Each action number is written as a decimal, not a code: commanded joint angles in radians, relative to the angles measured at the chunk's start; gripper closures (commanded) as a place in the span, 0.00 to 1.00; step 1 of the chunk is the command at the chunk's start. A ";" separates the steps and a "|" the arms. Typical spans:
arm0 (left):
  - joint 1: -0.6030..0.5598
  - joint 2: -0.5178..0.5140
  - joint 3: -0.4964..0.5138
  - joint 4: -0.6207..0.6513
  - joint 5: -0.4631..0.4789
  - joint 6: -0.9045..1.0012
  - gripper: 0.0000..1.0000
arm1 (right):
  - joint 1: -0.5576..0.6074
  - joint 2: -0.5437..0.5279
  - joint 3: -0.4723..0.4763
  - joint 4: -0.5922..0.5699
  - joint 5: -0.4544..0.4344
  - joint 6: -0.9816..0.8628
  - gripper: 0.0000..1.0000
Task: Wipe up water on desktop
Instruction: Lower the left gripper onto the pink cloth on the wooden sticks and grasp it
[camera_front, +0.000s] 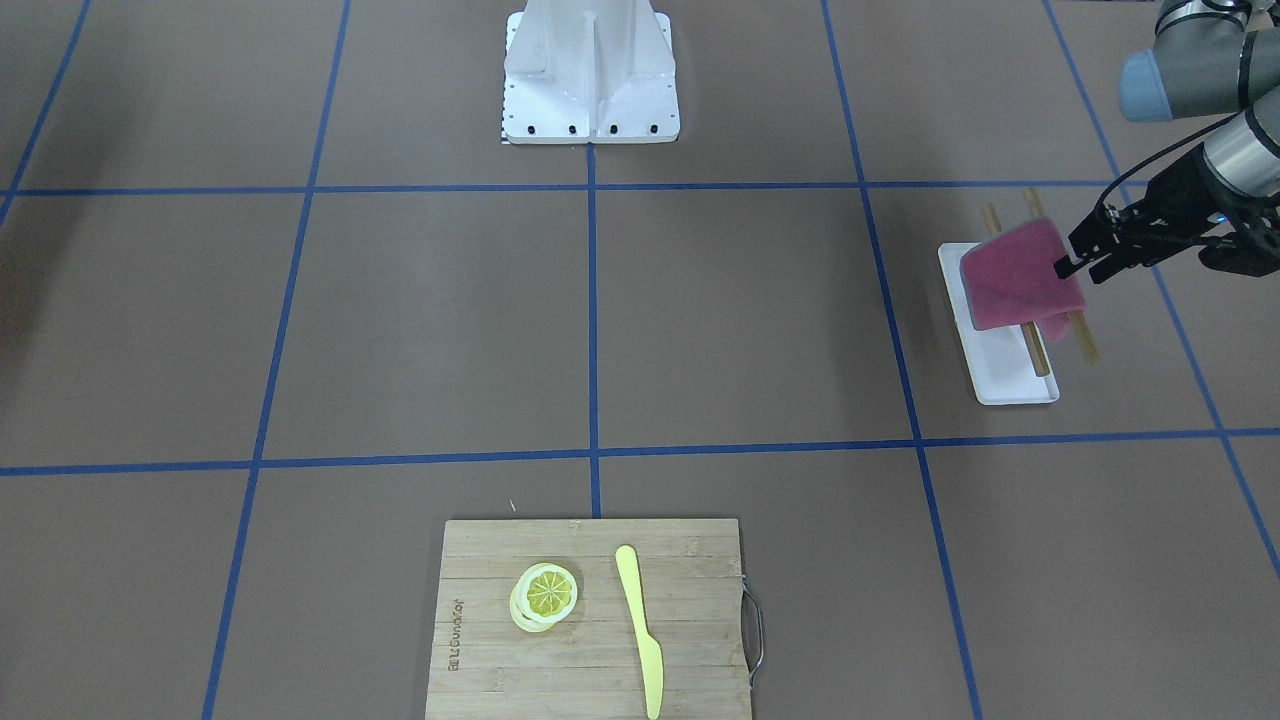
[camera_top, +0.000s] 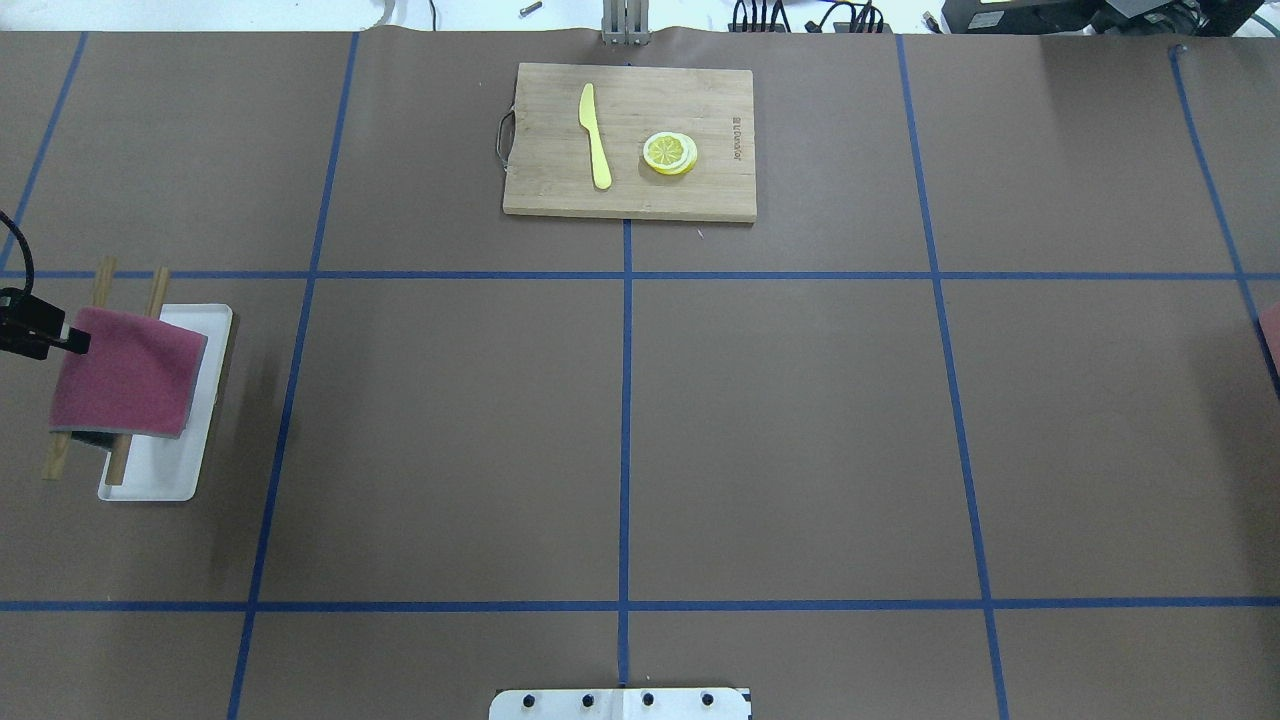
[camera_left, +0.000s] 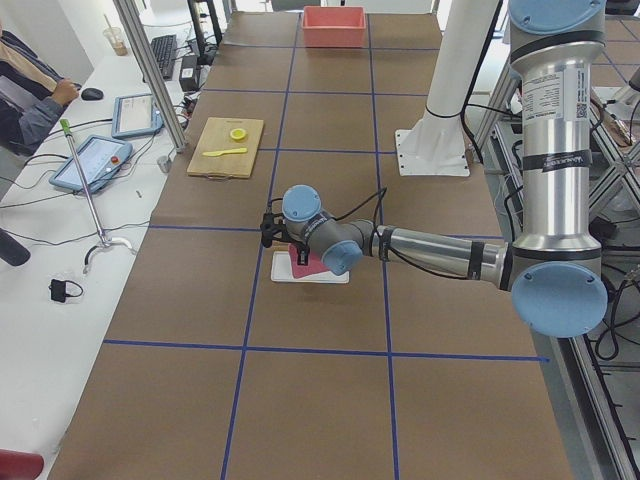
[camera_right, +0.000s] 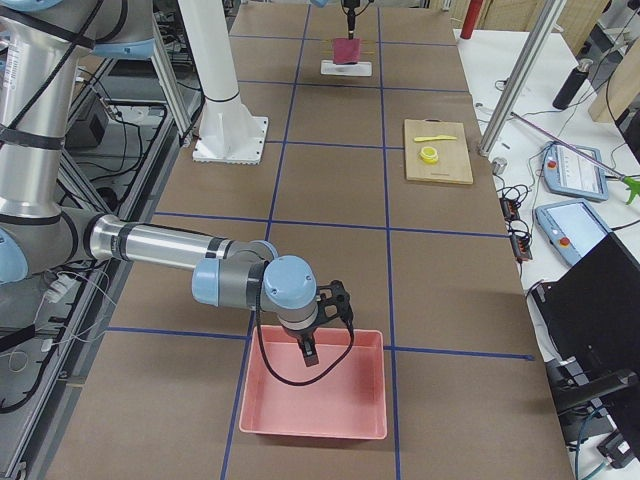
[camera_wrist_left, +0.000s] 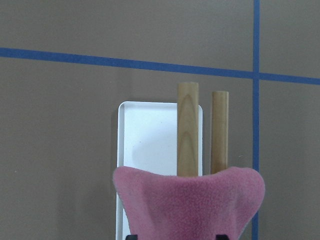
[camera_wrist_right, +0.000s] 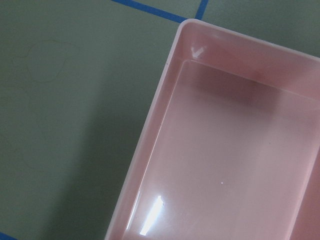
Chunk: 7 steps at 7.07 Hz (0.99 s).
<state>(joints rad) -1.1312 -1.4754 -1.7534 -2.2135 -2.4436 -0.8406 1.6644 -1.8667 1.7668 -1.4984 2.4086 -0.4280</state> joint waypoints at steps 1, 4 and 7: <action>0.005 0.000 0.000 0.000 0.000 -0.002 0.41 | 0.000 0.000 -0.003 0.001 0.000 -0.002 0.00; 0.007 0.000 -0.001 -0.002 -0.002 0.000 0.48 | 0.000 0.000 -0.009 0.001 -0.002 -0.002 0.00; 0.014 -0.002 0.000 -0.002 -0.003 -0.002 0.61 | 0.000 0.000 -0.012 0.001 -0.002 -0.002 0.00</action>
<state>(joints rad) -1.1190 -1.4761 -1.7541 -2.2151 -2.4461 -0.8416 1.6644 -1.8669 1.7556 -1.4972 2.4069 -0.4295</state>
